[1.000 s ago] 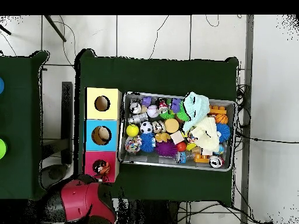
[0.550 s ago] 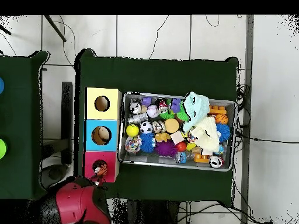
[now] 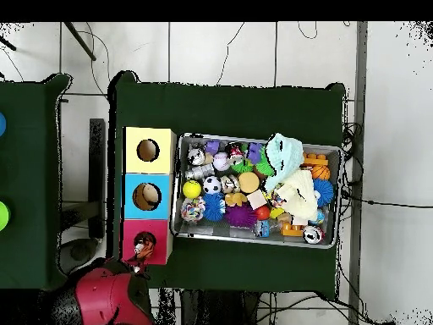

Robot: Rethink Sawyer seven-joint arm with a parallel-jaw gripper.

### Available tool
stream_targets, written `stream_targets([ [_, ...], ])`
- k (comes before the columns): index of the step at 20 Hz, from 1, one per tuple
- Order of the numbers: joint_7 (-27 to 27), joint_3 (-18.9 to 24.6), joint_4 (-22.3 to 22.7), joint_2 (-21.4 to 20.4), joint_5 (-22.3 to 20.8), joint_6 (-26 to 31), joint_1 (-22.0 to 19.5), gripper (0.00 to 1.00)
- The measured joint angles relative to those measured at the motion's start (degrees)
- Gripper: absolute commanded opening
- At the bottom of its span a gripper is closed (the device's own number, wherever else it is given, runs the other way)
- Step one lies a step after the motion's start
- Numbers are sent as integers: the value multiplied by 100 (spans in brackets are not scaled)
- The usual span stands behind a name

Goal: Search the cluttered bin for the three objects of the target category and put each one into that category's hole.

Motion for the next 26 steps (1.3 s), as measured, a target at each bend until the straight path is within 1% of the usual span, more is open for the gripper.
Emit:
stream_targets([
  [9,13,-93,0,185,34,1,40,0],
  [19,13,-135,-73,272,93,13,81,0],
  [26,13,-215,-231,280,139,281,146,0],
])
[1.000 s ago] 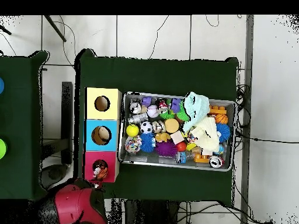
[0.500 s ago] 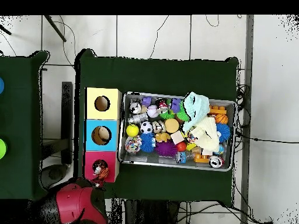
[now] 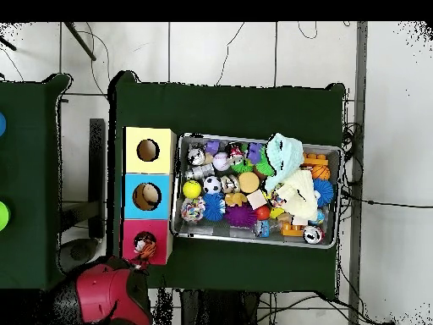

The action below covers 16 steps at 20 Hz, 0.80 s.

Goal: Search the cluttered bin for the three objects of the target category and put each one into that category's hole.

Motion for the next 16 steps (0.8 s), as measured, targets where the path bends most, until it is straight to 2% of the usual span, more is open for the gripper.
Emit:
stream_targets([
  [7,0,-38,-340,8,15,429,-15,0],
  [16,0,-39,-664,141,37,491,-183,0],
])
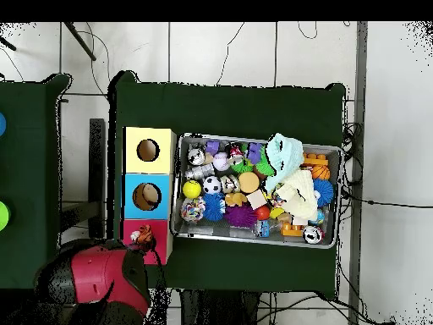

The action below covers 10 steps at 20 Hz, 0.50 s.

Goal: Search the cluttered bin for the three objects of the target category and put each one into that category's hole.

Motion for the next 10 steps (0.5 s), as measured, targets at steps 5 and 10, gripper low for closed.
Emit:
stream_targets([
  [5,0,0,-125,145,7,2,-101,0],
  [10,0,1,-149,183,18,5,-147,0],
])
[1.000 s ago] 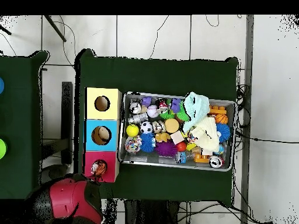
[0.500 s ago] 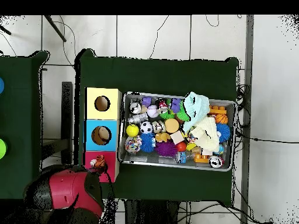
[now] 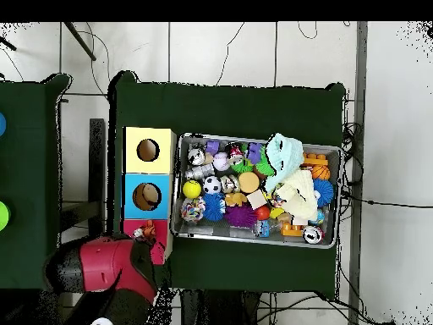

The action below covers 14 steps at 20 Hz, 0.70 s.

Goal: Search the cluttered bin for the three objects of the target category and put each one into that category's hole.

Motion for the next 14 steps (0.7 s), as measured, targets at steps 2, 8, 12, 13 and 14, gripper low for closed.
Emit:
stream_targets([
  [2,0,0,1,-1,0,0,-6,0],
  [8,0,0,7,-17,0,-1,-6,0],
  [12,0,0,24,-31,0,-4,-6,0],
  [13,0,0,30,-34,0,-5,-6,0],
  [14,0,0,51,-39,0,-9,-6,0],
])
